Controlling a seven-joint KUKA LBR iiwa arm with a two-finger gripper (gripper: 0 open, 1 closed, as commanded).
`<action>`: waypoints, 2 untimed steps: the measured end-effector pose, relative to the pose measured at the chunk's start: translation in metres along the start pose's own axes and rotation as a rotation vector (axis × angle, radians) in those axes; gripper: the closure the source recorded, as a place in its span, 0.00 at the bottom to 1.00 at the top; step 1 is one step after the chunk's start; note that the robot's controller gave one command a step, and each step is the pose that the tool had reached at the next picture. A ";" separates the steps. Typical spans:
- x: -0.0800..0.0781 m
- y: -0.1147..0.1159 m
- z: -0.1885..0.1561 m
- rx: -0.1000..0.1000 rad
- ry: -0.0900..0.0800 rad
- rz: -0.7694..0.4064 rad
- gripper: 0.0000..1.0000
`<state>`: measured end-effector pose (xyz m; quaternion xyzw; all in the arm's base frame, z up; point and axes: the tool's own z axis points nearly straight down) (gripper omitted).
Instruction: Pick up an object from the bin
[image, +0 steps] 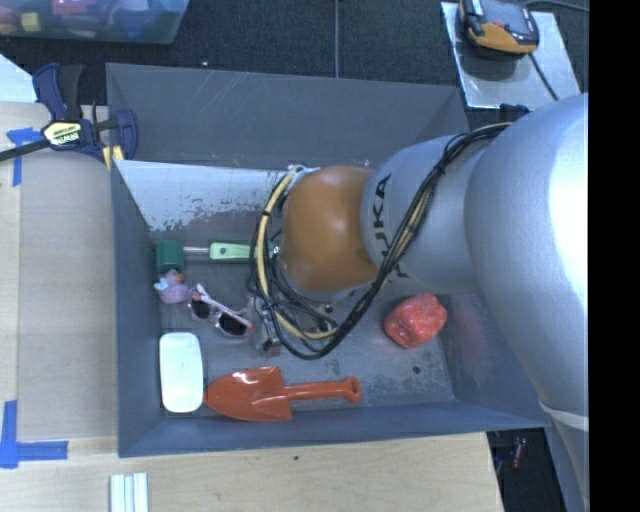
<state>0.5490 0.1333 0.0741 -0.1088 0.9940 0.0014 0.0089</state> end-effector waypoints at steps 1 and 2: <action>0.020 0.005 -0.001 -0.001 -0.015 0.043 1.00; 0.043 0.023 -0.003 -0.001 -0.020 0.072 1.00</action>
Offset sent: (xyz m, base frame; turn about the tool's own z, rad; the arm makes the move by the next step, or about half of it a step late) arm -0.0501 0.0139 -0.0004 0.0711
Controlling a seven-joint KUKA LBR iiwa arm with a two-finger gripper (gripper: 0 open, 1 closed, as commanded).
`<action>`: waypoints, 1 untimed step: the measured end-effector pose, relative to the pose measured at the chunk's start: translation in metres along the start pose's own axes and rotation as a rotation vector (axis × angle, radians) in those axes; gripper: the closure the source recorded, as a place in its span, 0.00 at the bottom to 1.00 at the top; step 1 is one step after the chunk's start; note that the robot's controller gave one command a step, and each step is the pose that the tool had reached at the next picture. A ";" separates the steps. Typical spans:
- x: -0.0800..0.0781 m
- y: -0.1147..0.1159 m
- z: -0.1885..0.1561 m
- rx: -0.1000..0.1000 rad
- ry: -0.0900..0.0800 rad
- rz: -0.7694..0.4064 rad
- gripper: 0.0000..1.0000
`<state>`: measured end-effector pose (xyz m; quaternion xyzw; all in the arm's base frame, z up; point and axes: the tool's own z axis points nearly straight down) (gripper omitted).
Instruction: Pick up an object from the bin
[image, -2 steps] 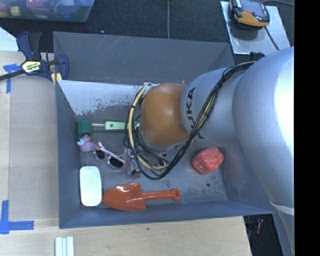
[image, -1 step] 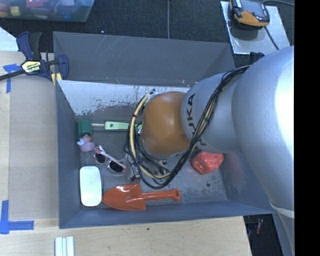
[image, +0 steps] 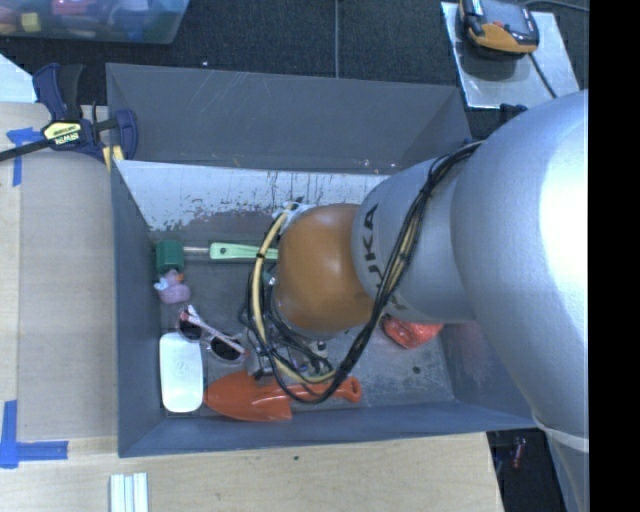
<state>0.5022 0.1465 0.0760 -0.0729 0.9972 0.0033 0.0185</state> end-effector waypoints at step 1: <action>-0.044 -0.020 0.003 -0.003 -0.003 0.227 1.00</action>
Offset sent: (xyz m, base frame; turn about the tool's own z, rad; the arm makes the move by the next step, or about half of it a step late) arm -0.0203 0.0147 -0.0060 0.0613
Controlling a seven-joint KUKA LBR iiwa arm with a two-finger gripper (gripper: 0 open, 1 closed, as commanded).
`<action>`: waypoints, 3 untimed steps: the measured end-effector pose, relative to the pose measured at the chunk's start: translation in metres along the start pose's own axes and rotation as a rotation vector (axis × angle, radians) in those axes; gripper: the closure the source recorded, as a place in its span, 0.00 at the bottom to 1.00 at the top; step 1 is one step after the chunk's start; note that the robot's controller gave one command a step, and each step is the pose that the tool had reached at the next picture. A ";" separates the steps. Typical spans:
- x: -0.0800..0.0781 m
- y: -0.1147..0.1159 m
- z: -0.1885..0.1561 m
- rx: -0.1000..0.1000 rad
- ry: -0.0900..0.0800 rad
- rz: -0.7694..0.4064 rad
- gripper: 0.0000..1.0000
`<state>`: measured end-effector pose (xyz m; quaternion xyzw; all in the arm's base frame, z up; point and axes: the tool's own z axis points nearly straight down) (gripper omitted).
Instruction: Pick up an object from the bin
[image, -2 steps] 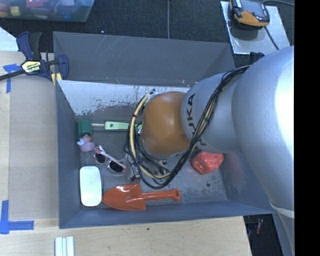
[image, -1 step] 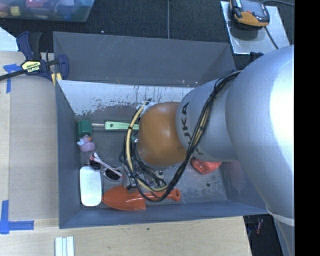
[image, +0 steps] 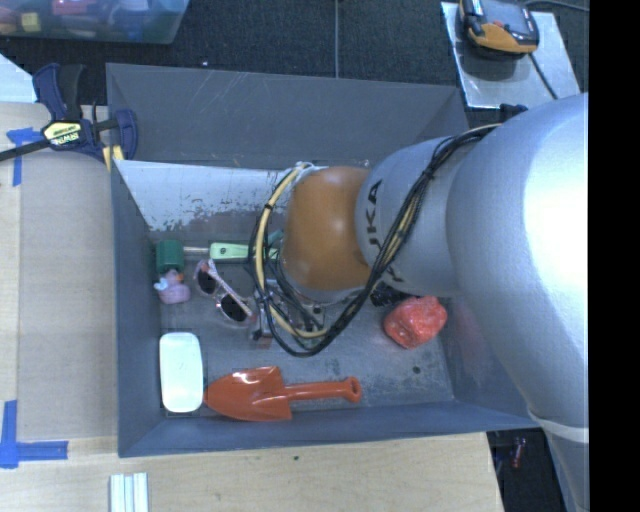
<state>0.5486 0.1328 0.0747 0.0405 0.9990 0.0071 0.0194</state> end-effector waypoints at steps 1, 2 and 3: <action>0.044 0.016 -0.001 -0.001 -0.008 -0.123 1.00; -0.001 -0.023 -0.064 0.001 -0.008 0.009 1.00; 0.032 -0.007 -0.029 0.000 0.001 -0.055 1.00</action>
Offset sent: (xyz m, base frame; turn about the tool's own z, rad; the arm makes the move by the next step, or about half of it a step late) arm 0.0084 -0.0349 0.0779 0.0279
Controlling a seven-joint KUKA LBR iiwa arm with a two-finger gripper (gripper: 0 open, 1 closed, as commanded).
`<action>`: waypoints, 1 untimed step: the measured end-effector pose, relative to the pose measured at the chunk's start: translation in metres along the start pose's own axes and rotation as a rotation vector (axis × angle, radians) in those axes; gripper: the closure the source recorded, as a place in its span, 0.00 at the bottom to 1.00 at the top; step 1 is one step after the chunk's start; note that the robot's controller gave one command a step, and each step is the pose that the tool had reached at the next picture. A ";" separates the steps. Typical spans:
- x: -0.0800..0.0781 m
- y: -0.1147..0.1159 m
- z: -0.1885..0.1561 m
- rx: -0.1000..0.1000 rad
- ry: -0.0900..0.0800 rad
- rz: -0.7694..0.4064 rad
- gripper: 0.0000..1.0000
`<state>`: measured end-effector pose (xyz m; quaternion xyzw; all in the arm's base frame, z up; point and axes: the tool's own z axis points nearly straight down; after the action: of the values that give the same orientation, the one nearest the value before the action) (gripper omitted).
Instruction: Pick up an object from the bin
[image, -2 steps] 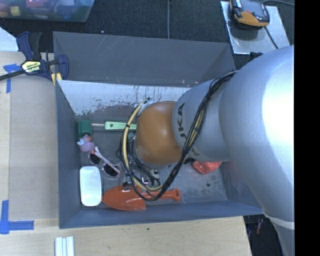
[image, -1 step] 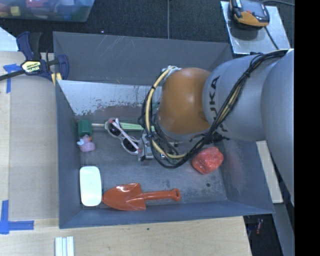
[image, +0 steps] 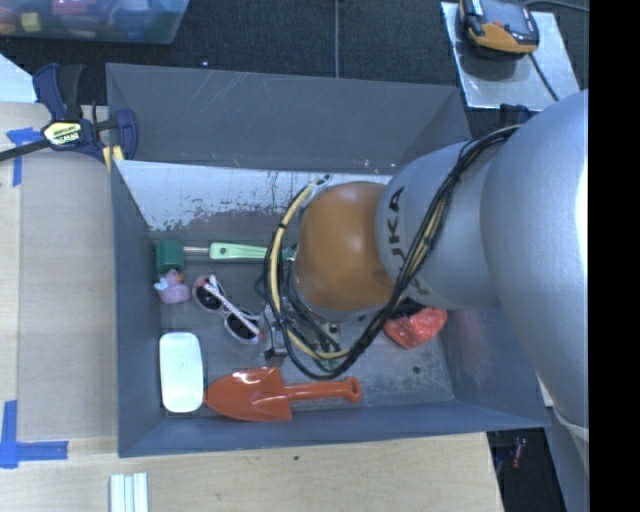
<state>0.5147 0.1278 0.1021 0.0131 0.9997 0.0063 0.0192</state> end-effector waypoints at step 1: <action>-0.039 -0.020 -0.068 0.001 -0.011 0.032 1.00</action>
Offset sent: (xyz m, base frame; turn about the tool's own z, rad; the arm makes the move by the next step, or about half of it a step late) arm 0.0123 -0.0320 -0.0130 0.0287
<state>0.5508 0.1058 0.1713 0.0293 0.9992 0.0059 0.0247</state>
